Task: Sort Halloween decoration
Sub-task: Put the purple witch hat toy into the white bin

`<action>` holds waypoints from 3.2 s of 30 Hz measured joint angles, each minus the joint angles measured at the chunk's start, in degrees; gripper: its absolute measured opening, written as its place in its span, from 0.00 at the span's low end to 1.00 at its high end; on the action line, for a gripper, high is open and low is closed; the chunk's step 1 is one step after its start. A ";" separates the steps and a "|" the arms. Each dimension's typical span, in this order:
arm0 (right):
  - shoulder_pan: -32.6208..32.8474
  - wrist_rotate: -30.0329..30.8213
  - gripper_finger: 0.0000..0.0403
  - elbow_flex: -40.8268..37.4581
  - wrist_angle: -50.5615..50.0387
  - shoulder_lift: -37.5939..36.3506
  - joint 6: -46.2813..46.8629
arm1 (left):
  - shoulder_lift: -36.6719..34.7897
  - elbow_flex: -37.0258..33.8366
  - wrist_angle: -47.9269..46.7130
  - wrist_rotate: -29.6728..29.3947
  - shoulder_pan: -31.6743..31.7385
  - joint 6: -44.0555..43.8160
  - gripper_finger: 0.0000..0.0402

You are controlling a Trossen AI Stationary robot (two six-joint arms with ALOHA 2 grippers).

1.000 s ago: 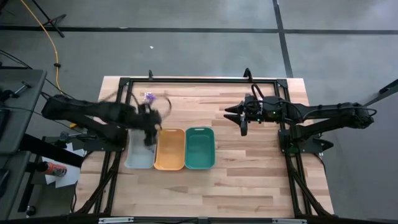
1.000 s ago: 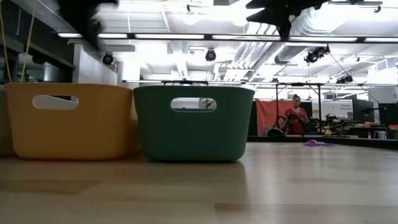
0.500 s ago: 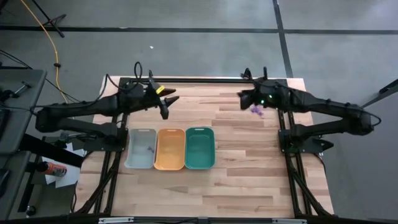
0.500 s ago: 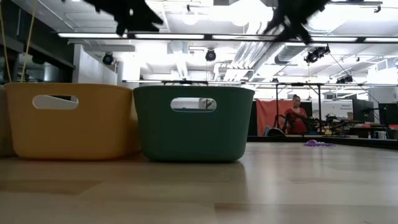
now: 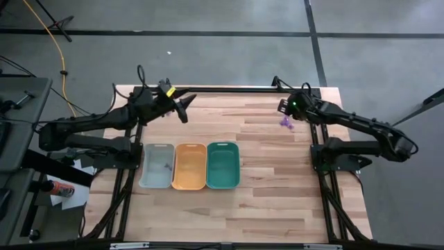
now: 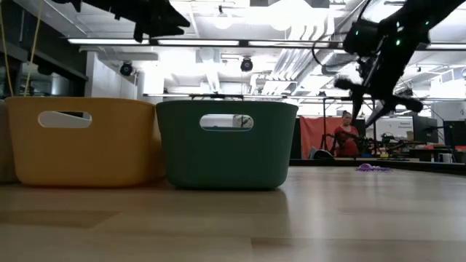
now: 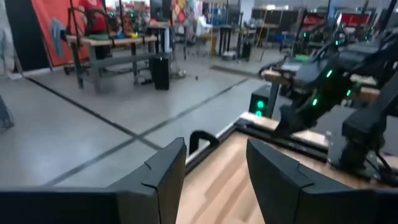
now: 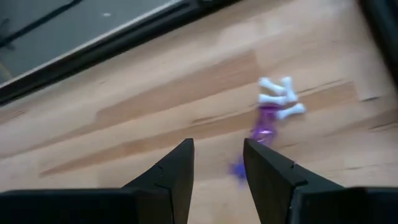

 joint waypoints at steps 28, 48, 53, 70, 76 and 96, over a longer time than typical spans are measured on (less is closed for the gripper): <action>-6.37 -3.44 0.33 0.65 5.95 24.15 7.65 | -2.18 0.00 0.77 4.74 -0.07 0.82 0.39; -6.37 -1.51 0.02 0.65 6.48 24.13 2.65 | -2.18 0.00 0.73 4.55 -0.07 -0.88 0.39; -6.20 -0.74 0.00 0.65 6.40 24.10 0.47 | -2.18 0.00 0.73 4.56 -0.07 -1.51 0.39; 11.30 -16.09 0.00 0.67 42.46 -3.44 -34.88 | 0.88 0.02 1.09 15.10 -0.12 2.17 0.39; 23.61 -18.30 0.00 3.01 49.58 -1.46 -45.65 | 8.63 2.75 1.38 21.52 -2.29 2.33 0.39; 31.64 -27.01 0.00 24.25 42.86 15.50 -62.26 | 16.64 7.98 5.21 20.50 -9.30 20.54 0.39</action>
